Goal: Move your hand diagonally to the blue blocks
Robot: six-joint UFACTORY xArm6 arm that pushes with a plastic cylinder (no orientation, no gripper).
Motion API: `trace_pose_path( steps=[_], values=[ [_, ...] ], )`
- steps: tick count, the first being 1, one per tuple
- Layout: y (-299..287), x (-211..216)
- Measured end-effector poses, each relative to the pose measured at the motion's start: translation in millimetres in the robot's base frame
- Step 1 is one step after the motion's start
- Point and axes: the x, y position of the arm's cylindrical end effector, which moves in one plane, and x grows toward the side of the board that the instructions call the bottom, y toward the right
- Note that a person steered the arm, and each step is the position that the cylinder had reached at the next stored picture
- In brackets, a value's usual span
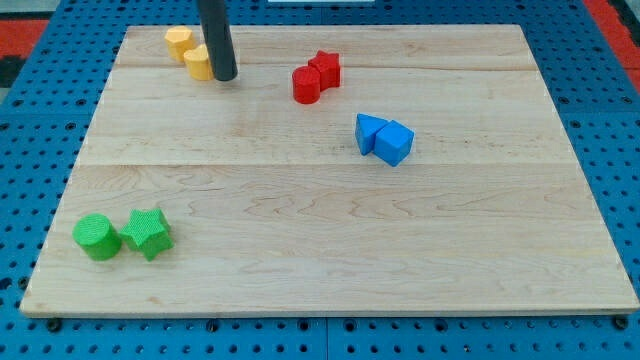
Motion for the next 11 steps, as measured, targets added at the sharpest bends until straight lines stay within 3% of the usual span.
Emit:
trace_pose_path(
  steps=[3,5,8,10,11],
  values=[
    [-23.0,-43.9],
    [58.0,-56.8],
    [116.9,-87.3],
    [144.3,-90.5],
    [186.5,-73.3]
  ],
)
